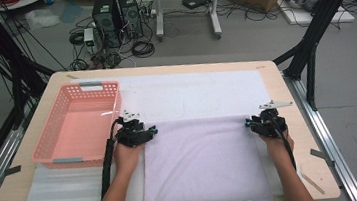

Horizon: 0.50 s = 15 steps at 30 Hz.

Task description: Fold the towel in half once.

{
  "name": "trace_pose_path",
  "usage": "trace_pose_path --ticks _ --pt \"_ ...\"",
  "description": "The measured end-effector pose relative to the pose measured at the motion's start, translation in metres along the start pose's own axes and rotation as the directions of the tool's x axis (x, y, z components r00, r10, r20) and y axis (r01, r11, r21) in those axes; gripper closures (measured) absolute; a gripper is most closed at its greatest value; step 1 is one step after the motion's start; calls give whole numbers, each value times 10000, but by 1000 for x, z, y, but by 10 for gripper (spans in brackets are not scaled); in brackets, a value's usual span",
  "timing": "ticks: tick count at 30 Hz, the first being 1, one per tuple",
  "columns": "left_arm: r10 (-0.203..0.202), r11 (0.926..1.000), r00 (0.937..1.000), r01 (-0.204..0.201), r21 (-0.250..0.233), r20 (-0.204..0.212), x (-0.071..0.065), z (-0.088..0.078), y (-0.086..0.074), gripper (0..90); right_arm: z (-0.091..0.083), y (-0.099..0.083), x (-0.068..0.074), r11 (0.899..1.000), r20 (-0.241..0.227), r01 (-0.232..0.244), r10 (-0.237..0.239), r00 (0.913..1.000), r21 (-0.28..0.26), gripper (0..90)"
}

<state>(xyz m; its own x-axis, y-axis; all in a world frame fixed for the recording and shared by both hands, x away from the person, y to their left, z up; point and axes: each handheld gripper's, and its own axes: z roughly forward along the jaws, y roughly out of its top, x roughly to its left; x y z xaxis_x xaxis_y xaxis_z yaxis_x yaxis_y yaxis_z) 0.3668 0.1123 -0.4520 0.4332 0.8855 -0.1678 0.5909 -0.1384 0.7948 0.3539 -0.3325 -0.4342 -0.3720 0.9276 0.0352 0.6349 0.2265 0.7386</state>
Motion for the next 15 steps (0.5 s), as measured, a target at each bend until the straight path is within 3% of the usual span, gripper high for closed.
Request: trace_pose_path --ticks 3,5,6,7,8,9,10,13,15 --pt "170 9998 9998 -169 84 -73 -2 1 0 440 11 -2 -2 9990 -373 -78 94 9993 431 489" --pt "475 9987 9985 -470 186 -271 -4 2 1 453 13 -1 1 9992 -268 92 -82 9996 391 503" --pt "854 9961 9954 -844 240 -436 -6 2 0 493 13 -1 1 9992 -266 113 -102 9996 381 521" --pt "874 9960 9959 -871 174 -215 -5 1 0 551 12 -1 1 9990 -326 145 -132 9994 414 589" --pt "848 9963 9962 -851 138 210 -4 2 0 734 12 -1 2 9989 -560 264 -242 9981 393 682" --pt "868 9961 9962 -870 163 109 -7 2 1 821 12 -1 3 9987 -688 277 -247 9973 426 782" --pt "875 9960 9961 -876 191 70 -8 2 1 829 12 -1 5 9984 -906 334 -292 9955 459 823" --pt "90 9999 9999 -91 104 88 -4 2 3 840 11 0 6 9985 -899 333 -292 9955 443 854" --pt "-167 9994 9998 163 -312 -115 -2 1 8 845 11 1 2 9992 -726 352 -337 9968 197 857"
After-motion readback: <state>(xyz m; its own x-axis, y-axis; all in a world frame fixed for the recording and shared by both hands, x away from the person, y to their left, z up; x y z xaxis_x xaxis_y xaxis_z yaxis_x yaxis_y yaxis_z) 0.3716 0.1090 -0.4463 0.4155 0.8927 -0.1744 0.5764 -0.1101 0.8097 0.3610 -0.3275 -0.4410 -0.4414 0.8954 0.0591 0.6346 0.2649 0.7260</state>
